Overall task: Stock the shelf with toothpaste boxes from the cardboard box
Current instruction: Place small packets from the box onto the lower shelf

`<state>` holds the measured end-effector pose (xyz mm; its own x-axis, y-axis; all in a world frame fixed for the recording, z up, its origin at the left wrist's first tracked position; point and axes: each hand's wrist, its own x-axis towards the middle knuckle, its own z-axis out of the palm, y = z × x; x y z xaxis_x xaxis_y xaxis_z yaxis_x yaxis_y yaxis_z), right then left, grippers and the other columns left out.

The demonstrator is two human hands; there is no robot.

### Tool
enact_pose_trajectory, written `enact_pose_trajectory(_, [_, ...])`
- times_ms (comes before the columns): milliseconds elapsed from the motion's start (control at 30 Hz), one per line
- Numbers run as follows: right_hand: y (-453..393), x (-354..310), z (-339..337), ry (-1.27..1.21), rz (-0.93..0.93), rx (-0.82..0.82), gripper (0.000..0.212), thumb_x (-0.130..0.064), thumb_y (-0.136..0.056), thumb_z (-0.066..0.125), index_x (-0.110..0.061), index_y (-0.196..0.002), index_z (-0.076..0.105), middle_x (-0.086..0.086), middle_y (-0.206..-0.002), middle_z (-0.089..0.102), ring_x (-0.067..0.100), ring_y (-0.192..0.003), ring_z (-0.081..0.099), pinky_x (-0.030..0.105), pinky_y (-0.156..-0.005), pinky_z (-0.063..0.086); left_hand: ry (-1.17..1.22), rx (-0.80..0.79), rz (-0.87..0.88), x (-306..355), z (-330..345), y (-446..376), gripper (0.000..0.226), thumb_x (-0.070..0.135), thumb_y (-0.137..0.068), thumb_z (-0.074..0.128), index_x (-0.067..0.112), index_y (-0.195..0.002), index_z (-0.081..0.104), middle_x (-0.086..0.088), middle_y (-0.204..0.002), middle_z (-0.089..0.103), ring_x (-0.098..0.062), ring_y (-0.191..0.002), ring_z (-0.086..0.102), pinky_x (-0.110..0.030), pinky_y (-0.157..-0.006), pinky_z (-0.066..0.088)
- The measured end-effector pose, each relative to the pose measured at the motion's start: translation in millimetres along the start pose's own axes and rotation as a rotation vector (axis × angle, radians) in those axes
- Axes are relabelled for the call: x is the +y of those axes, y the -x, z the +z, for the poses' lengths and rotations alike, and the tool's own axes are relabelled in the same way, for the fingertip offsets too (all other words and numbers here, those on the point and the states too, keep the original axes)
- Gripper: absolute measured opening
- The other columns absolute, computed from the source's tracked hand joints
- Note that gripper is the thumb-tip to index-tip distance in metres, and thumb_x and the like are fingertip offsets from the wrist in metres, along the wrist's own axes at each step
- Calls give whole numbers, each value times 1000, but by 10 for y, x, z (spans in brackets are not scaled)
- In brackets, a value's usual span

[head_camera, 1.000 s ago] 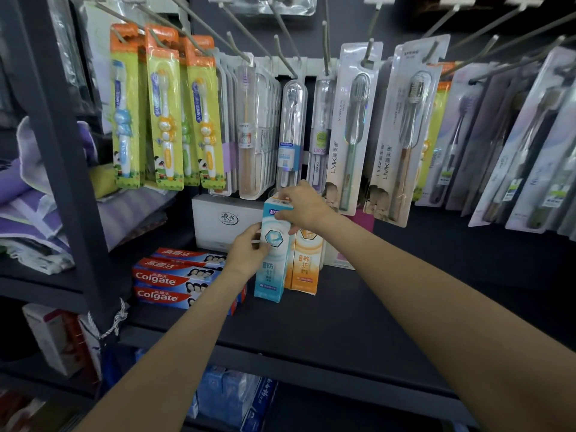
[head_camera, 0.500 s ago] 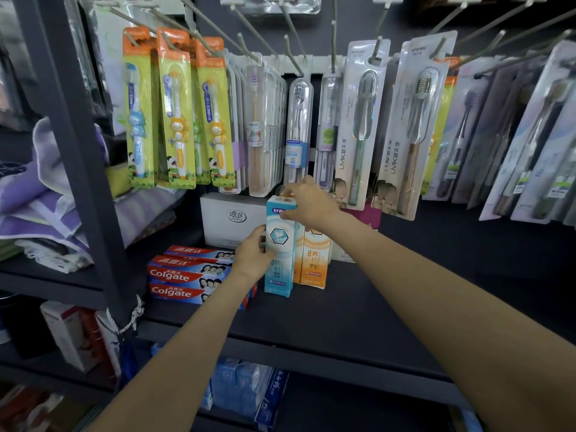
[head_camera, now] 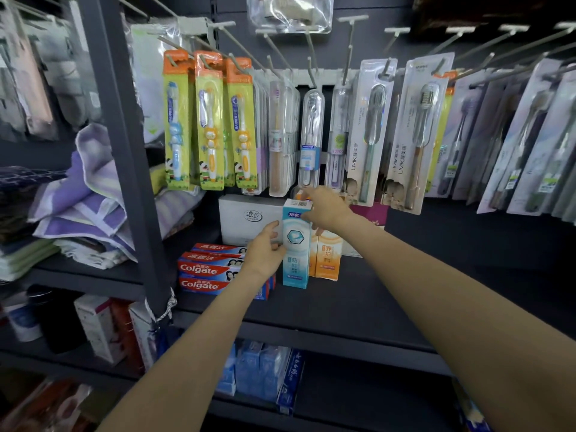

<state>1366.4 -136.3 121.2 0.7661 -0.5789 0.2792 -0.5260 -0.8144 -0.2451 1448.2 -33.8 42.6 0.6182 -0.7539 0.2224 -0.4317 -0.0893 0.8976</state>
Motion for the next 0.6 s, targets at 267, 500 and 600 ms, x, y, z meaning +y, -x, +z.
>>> enact_pose_trajectory(267, [-176,111,16,-93,107,-4,38,-7,-91,57,0,-127,49,17,-131,53,30,-114,58,28,-67,49,-106,-43,-3,-58,-59,-17,59,5,-92,52,17,-144,27,-12,-143,40,-26,-124,48,-31,-100,40])
enact_pose_trajectory(500, [-326,198,98,-54,95,7,42,0,-89,57,-4,-130,48,16,-134,40,33,-116,53,37,-89,52,-98,-59,-17,-118,123,-148,58,4,-91,52,18,-143,30,-8,-142,42,-22,-122,50,-33,-96,44])
enact_pose_trajectory(600, [-349,232,123,-13,63,77,40,-9,-90,58,-5,-128,50,16,-135,32,30,-119,48,35,-101,42,-82,-75,-16,-134,220,-200,56,3,-91,52,19,-141,33,-6,-139,47,-23,-122,51,-41,-99,46])
